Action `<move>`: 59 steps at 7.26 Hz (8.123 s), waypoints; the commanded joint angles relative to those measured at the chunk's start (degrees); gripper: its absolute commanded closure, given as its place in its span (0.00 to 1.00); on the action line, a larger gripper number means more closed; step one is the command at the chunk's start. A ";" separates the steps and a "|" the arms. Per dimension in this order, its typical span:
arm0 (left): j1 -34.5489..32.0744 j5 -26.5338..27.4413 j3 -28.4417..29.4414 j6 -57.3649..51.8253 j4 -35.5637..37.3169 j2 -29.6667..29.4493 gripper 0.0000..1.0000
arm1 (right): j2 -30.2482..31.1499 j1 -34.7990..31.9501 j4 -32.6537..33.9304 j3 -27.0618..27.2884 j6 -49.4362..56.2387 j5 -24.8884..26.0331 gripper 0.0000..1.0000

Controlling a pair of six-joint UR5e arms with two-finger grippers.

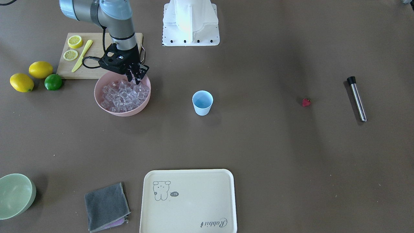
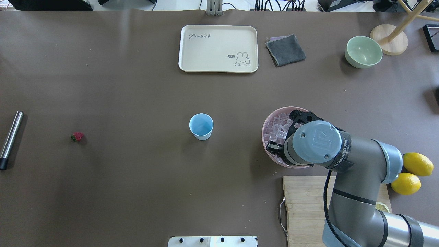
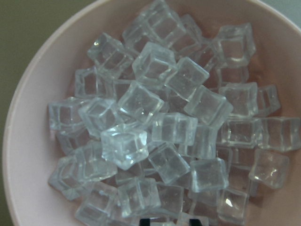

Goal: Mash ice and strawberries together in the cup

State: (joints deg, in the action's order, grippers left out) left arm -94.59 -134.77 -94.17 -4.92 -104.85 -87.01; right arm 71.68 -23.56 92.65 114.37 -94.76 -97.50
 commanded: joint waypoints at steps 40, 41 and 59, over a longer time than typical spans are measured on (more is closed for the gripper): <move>-0.42 -0.06 -0.05 0.00 0.00 1.50 0.01 | -6.20 -9.40 -0.72 -6.78 30.16 -8.23 0.45; -0.42 -0.06 -0.05 0.00 0.00 1.50 0.01 | -6.20 -9.40 -0.72 -6.61 29.64 -8.23 0.45; -0.42 -0.06 0.04 0.00 0.00 1.41 0.01 | -5.85 -10.12 -0.10 -4.67 29.02 -10.61 0.50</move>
State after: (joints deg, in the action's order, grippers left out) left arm -95.00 -134.82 -94.16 -4.92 -104.85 -85.62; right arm 65.77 -34.57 92.57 110.09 -65.74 -108.22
